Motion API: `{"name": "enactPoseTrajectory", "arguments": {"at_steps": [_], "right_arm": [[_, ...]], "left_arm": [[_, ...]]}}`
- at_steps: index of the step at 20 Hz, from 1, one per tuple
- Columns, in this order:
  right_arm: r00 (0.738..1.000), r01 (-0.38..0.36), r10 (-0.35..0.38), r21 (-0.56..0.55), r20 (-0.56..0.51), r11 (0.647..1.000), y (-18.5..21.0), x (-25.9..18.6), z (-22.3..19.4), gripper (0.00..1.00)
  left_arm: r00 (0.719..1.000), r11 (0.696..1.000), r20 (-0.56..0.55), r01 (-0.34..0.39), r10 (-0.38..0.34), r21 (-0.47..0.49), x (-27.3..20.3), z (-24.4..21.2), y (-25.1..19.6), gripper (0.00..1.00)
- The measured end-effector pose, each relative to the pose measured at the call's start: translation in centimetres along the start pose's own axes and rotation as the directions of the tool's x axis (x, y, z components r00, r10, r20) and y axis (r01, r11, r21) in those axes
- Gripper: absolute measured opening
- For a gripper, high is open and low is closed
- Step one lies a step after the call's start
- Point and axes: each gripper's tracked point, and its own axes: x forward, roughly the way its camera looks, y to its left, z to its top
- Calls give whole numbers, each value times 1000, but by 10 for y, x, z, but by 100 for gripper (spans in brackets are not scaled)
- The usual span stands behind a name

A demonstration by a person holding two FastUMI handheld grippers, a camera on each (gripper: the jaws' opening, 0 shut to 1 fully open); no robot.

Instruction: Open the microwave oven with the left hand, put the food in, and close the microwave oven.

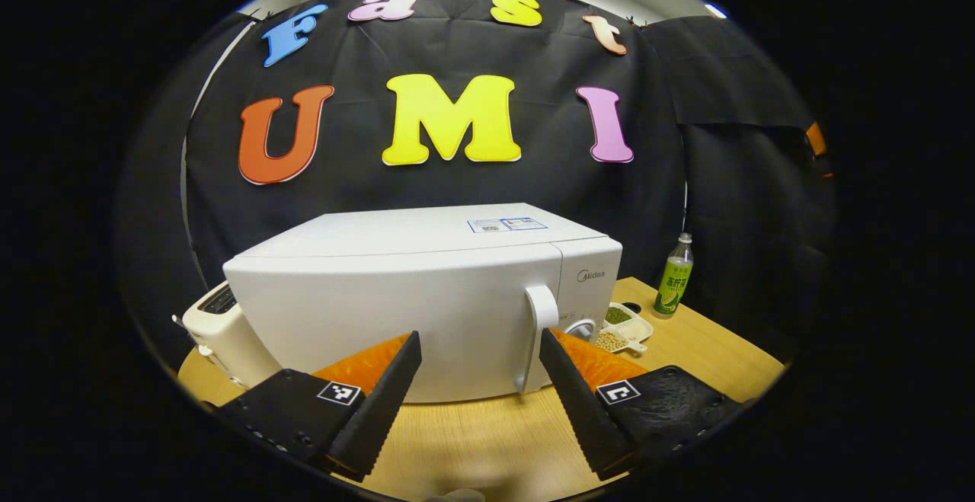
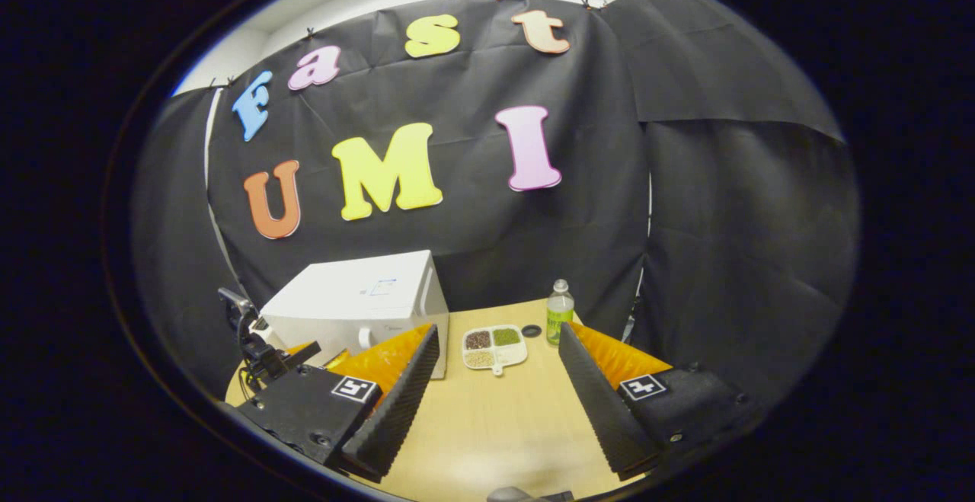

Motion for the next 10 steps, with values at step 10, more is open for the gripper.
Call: {"name": "enactPoseTrajectory", "arguments": {"at_steps": [10], "right_arm": [[994,-43,49,-60,98,997,27,-33,-3,100]], "left_arm": [[986,990,89,-136,139,-39,-142,75,44,97]]}}
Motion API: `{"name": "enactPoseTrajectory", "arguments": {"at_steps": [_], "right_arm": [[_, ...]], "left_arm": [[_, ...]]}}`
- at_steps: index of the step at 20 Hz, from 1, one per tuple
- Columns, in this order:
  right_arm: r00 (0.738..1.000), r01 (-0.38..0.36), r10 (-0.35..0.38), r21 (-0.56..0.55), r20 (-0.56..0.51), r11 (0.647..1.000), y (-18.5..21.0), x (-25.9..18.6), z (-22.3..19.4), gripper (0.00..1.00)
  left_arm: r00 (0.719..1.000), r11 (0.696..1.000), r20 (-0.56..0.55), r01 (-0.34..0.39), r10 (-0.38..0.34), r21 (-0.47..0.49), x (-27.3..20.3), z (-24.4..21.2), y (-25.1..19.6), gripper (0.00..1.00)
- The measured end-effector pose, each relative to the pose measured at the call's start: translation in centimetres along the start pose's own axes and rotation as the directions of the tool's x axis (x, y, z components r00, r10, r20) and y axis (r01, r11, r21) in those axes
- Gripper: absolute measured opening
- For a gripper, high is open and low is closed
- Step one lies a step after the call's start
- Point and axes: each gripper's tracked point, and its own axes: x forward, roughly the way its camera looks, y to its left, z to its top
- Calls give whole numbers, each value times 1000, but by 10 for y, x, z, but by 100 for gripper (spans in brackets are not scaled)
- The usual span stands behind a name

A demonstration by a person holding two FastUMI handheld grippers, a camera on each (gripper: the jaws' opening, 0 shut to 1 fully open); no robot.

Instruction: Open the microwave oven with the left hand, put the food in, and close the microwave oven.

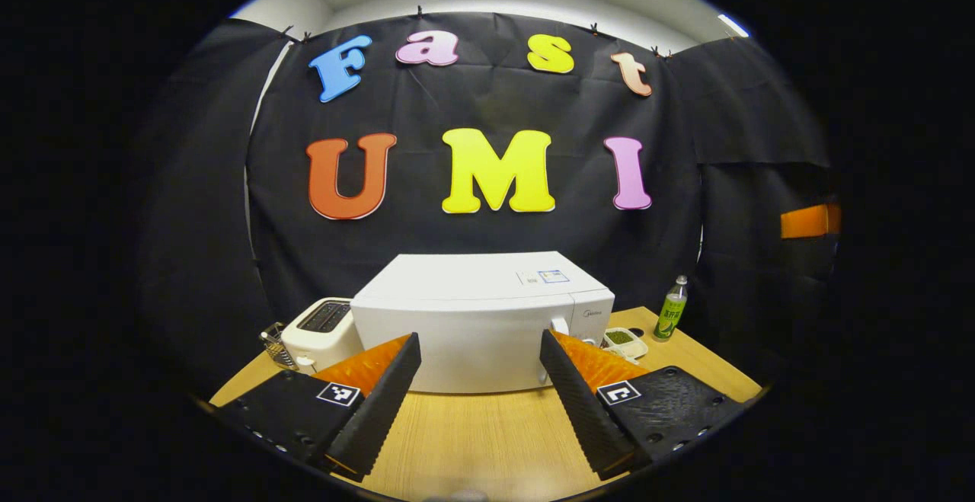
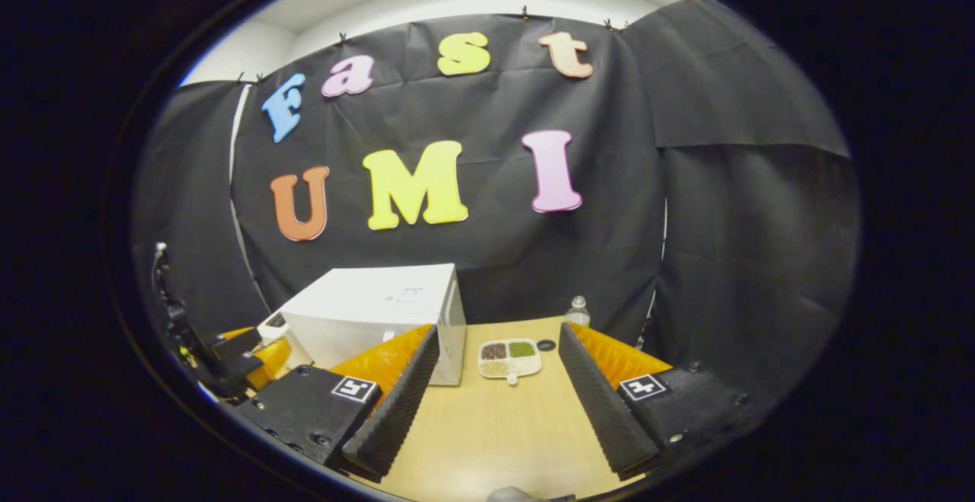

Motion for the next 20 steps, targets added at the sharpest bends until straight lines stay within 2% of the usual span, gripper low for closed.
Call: {"name": "enactPoseTrajectory", "arguments": {"at_steps": [2,3,4,5,8,14,15,16,17,18,20], "right_arm": [[1000,-3,3,-4,17,1000,5,-9,-2,100],[1000,-4,4,-6,20,1000,8,-14,-4,92],[1000,-5,5,-11,25,1000,11,-17,-8,92],[1000,-3,4,-16,29,1000,12,-20,-11,100],[999,-11,12,-22,38,1000,23,-30,-16,100],[996,-25,30,-52,80,998,42,-46,-2,100],[996,-34,38,-51,85,998,47,-47,1,92],[995,-40,44,-48,86,998,51,-49,3,92],[995,-46,50,-47,88,998,53,-51,4,100],[995,-48,52,-49,90,998,54,-51,5,92],[994,-48,53,-52,93,997,55,-51,9,92]], "left_arm": [[999,999,7,-32,32,20,-24,14,14,97],[999,998,9,-51,51,29,-35,20,20,96],[998,997,13,-66,65,31,-45,28,25,97],[997,997,22,-73,72,30,-55,34,27,97],[988,990,75,-137,133,45,-82,60,41,96],[985,991,124,-125,119,42,-108,88,41,96],[984,991,132,-127,121,43,-111,91,42,96],[983,991,139,-127,120,44,-116,96,42,96],[982,991,146,-126,118,42,-118,99,42,96],[982,992,150,-124,116,40,-117,100,41,96],[982,992,152,-121,114,34,-116,102,42,96]]}}
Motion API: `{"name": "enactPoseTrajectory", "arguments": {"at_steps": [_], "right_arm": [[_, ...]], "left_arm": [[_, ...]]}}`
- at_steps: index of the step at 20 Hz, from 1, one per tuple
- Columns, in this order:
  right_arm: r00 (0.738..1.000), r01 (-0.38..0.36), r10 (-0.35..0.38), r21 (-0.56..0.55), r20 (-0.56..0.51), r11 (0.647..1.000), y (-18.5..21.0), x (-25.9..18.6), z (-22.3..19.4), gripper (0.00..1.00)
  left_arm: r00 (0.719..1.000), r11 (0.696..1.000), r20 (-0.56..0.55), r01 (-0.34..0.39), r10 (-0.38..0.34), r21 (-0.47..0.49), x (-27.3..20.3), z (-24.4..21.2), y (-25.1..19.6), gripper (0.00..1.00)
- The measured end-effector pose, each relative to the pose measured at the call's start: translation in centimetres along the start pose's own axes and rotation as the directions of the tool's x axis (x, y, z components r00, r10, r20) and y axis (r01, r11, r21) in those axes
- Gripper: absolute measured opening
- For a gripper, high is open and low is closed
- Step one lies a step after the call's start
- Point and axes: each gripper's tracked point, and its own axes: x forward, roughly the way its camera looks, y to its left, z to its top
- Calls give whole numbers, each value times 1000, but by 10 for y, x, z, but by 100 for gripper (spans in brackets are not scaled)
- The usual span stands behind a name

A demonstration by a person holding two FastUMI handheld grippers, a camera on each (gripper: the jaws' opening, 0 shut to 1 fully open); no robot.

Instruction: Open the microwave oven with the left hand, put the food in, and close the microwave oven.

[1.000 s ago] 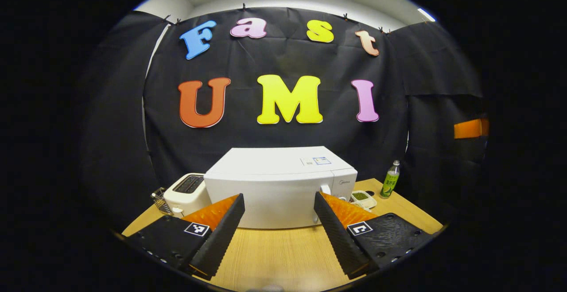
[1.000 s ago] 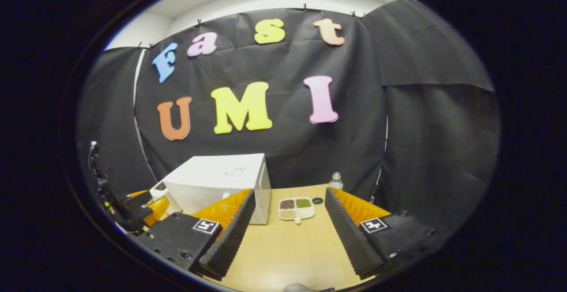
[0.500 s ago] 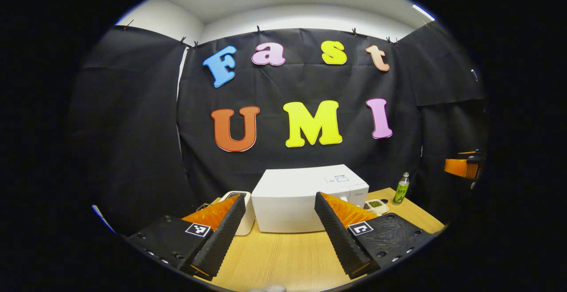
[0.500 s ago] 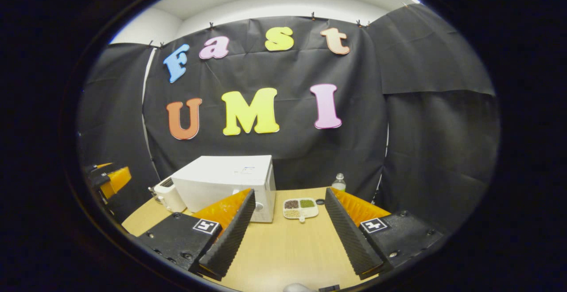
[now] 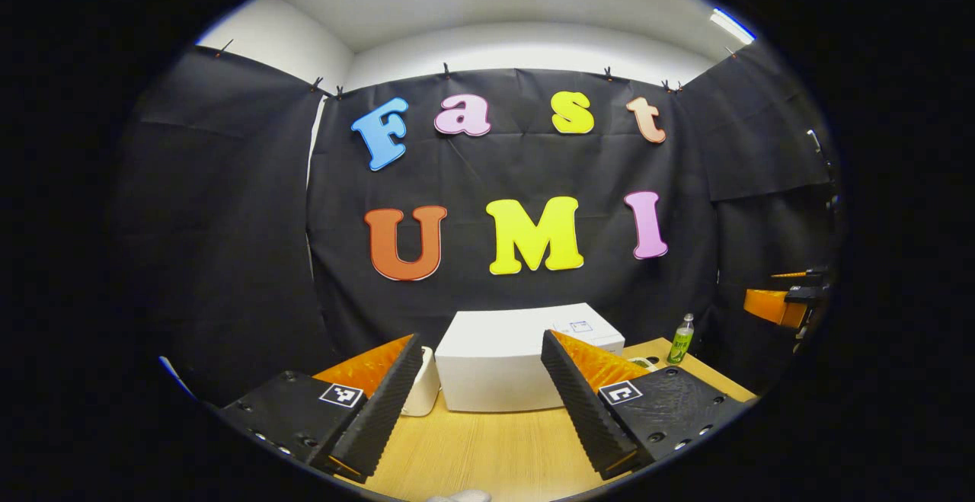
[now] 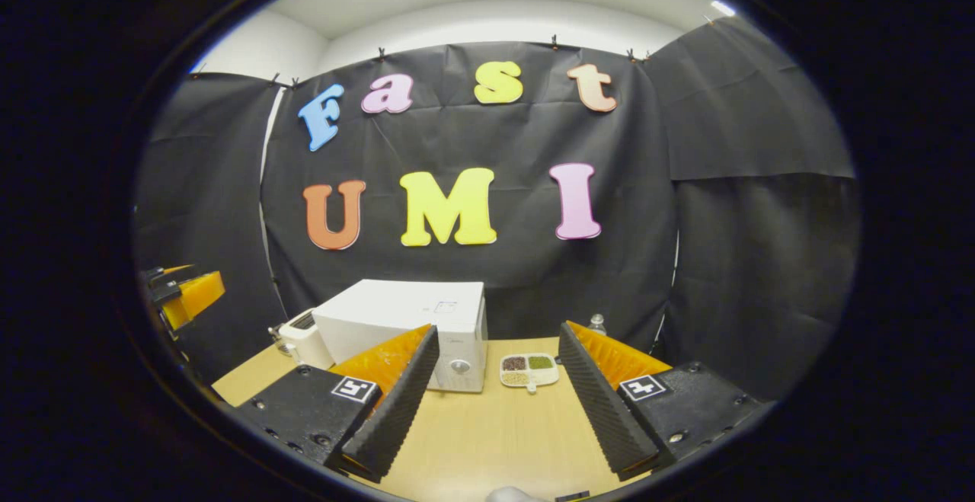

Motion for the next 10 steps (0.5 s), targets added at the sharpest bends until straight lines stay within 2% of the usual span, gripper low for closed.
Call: {"name": "enactPoseTrajectory", "arguments": {"at_steps": [8,9,10], "right_arm": [[1000,-5,5,-15,8,1000,4,3,15,92],[1000,-8,8,-14,7,1000,5,4,15,92],[1000,-13,13,-11,6,1000,7,6,17,92]], "left_arm": [[1000,1000,12,16,-16,-22,12,8,-2,96],[1000,1000,10,19,-19,-22,12,8,-3,89],[1000,1000,12,22,-22,-20,13,11,-3,89]]}}
